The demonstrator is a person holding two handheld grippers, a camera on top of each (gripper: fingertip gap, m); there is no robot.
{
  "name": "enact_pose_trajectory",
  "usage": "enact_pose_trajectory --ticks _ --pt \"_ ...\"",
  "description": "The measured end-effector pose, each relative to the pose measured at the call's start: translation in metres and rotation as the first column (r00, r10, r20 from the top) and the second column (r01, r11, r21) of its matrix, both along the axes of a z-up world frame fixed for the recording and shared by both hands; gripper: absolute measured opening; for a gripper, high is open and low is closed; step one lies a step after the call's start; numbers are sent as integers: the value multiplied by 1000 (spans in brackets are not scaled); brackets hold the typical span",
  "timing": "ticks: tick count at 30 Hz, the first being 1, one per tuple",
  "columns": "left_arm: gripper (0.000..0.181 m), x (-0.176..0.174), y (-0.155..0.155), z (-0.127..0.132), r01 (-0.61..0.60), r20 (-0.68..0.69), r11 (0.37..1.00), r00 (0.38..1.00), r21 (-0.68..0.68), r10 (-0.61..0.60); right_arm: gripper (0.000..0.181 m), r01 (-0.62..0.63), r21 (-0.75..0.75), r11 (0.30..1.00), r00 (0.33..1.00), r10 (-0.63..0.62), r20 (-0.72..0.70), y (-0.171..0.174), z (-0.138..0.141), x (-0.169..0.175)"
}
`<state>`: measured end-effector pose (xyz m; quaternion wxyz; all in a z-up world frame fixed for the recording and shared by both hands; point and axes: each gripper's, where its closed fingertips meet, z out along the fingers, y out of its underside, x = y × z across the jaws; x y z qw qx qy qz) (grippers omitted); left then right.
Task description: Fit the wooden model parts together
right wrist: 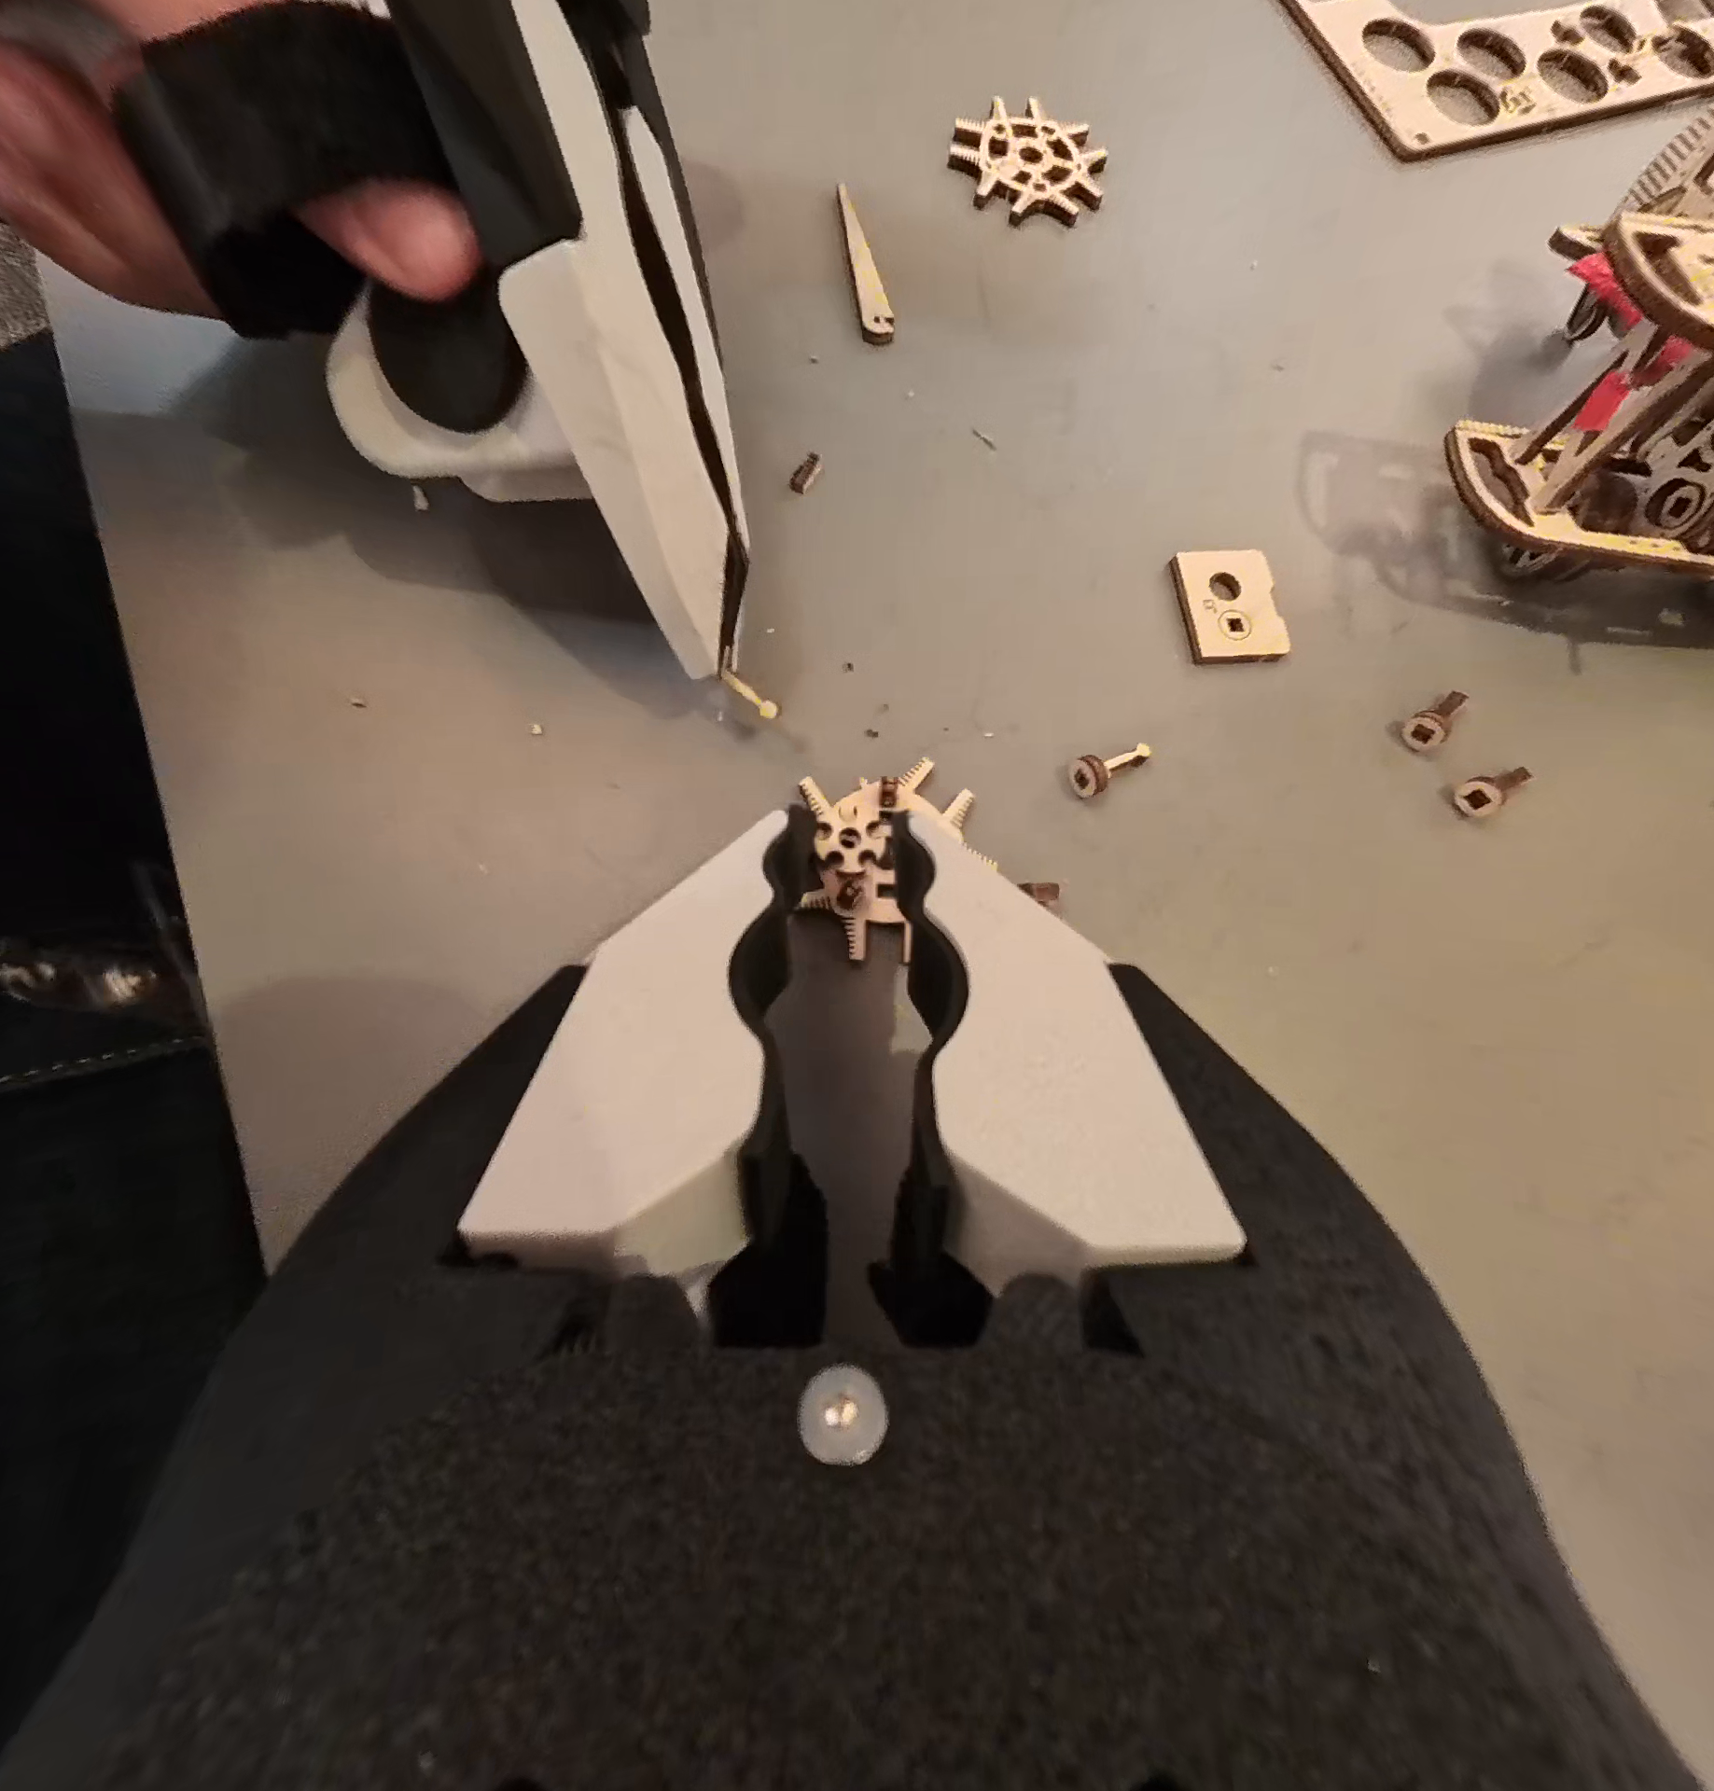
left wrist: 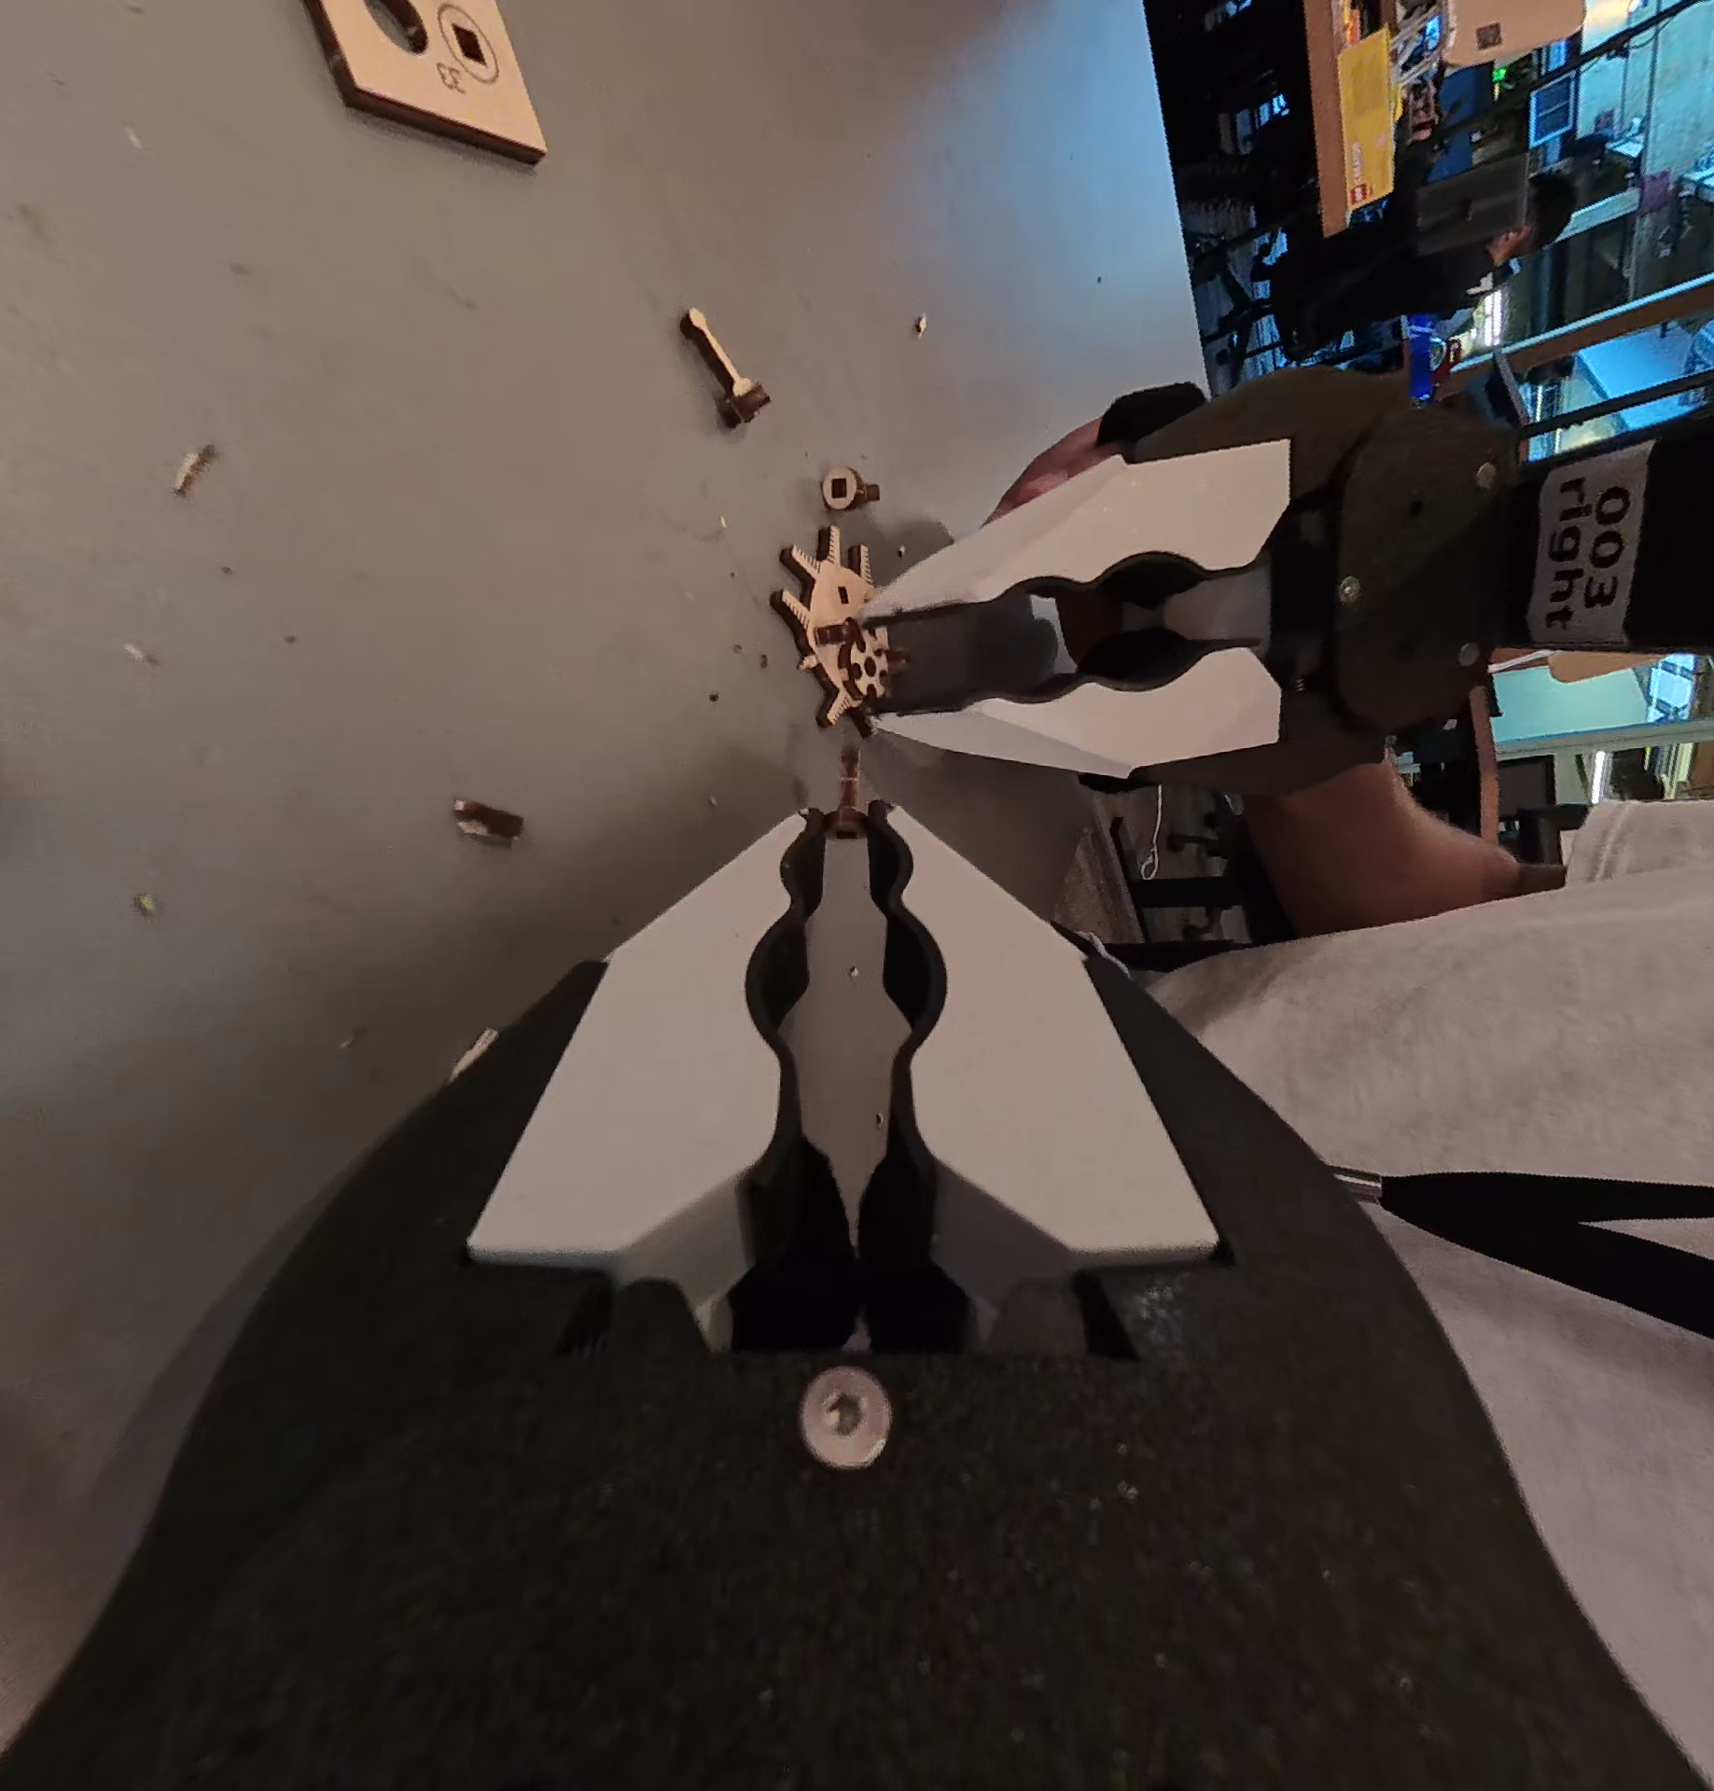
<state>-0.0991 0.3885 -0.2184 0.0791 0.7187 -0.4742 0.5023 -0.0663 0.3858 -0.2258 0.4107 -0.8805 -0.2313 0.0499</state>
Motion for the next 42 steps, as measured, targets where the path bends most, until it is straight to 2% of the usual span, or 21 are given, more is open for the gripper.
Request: enact_pose_trajectory --ticks 9,14,21,42 --pt "6 -2 0 1 28 5 999 1000 35 -28 11 27 -21 999 995 -29 -94 1 1 0" --pt "6 -2 -2 2 36 10 998 999 45 -36 11 43 18 999 996 -42 -79 5 13 5" --pt "6 0 -5 2 52 11 998 999 43 -53 11 40 -20 999 999 -40 11 3 2 10" --pt "6 2 -8 1 60 11 997 998 44 -61 12 51 -50 997 998 -53 -32 2 -1 9"
